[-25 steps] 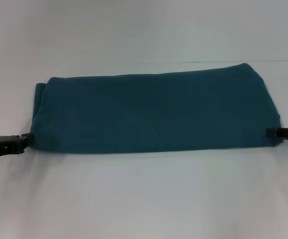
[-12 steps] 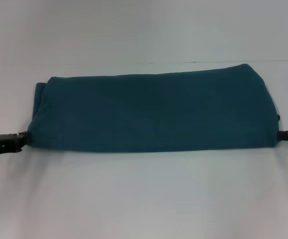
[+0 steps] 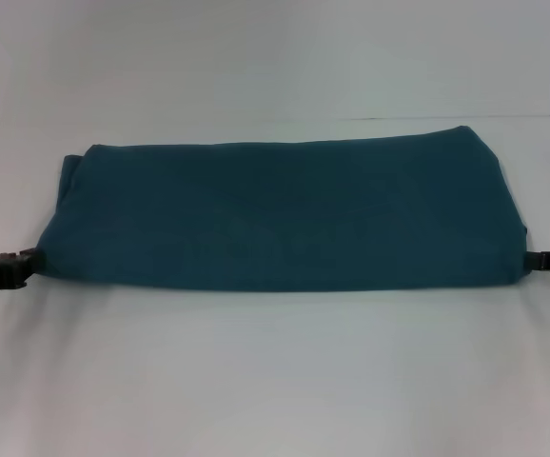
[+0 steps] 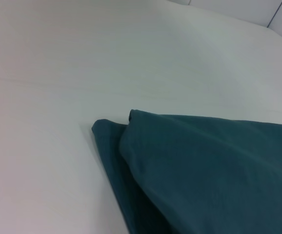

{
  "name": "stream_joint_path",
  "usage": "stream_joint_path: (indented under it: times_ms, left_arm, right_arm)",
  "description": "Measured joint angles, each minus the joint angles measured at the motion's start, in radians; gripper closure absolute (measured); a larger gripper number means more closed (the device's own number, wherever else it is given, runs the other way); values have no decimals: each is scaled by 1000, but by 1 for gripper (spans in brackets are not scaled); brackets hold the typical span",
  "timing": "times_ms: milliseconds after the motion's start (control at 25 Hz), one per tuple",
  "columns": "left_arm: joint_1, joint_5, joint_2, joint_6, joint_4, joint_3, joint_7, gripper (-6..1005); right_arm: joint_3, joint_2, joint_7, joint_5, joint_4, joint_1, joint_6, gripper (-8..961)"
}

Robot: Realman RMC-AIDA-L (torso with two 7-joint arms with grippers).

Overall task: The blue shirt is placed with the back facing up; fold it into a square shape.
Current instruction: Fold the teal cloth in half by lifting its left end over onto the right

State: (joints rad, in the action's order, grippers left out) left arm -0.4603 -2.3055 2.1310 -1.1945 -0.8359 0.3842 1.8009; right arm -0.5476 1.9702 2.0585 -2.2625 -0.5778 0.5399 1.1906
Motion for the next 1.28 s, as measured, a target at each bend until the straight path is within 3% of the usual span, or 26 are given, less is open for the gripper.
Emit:
stream_joint_path:
  times_ms: [960, 1280]
  left_arm:
    - [21, 0, -2, 12, -12, -39, 2, 934]
    - [33, 4, 2, -31, -20, -41, 14, 906]
  right_arm:
    - [31, -1, -23, 58, 2, -33, 22, 954]
    - [28, 0, -28, 75, -1, -39, 56, 909]
